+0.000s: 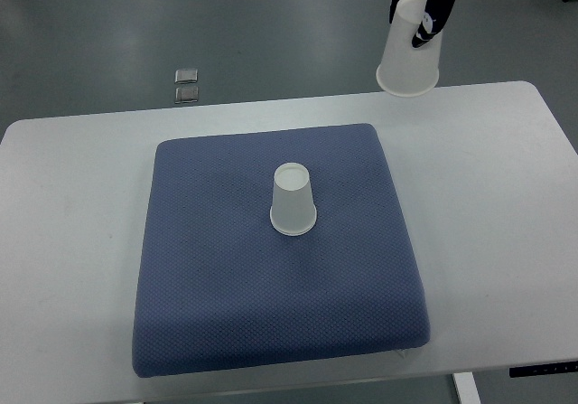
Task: Stack paper cups
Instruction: 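Lift the cup with the right hand and carry it over the cup on the pad, then lower the held cup onto the upside-down cup on the pad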
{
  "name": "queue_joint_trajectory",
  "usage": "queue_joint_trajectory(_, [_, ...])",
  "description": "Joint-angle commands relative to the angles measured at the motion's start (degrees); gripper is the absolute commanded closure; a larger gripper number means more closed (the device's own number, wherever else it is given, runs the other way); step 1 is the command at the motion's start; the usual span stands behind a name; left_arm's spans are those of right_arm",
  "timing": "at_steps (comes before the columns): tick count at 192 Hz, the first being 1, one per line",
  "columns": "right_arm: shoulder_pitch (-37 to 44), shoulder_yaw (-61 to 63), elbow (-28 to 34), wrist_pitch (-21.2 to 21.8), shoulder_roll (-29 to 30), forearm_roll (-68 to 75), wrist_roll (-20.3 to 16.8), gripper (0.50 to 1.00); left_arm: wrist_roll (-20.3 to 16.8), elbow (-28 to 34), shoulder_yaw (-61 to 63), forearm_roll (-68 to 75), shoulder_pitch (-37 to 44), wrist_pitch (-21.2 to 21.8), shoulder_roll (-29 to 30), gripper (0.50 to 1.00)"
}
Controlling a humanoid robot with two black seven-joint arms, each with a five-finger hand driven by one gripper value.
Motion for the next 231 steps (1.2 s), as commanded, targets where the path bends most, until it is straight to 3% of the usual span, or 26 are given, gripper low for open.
queue_joint_trajectory(1, [-0.12, 5.28, -0.04, 0.1, 1.42, 0.27, -0.1, 0.818, 0.0, 0.0, 0.0, 0.0, 0.0, 0.0, 0.0, 0.5])
queue_joint_trajectory(31, [-0.29, 11.08, -0.21, 0.71, 4.85, 0.36, -0.1, 0.816, 0.0, 0.0, -0.09, 0.0, 0.0, 0.0, 0.0, 0.5])
queue_joint_trajectory(102, [-3.02, 19.0, -0.74, -0.08, 4.94, 0.36, -0.01, 0.814, 0.0, 0.44, -0.09, 0.0, 0.0, 0.0, 0.0, 0.5])
queue_joint_trajectory(170, [-9.69, 19.52, -1.18, -7.37, 4.94, 0.27, 0.08, 0.814, 0.0, 0.36, -0.09, 0.0, 0.0, 0.0, 0.0, 0.5])
queue_joint_trajectory(231, [-12.68, 19.44, -1.62, -7.9, 4.94, -0.26, -0.01, 0.807, 0.0, 0.71, -0.17, 0.0, 0.0, 0.0, 0.0, 0.5])
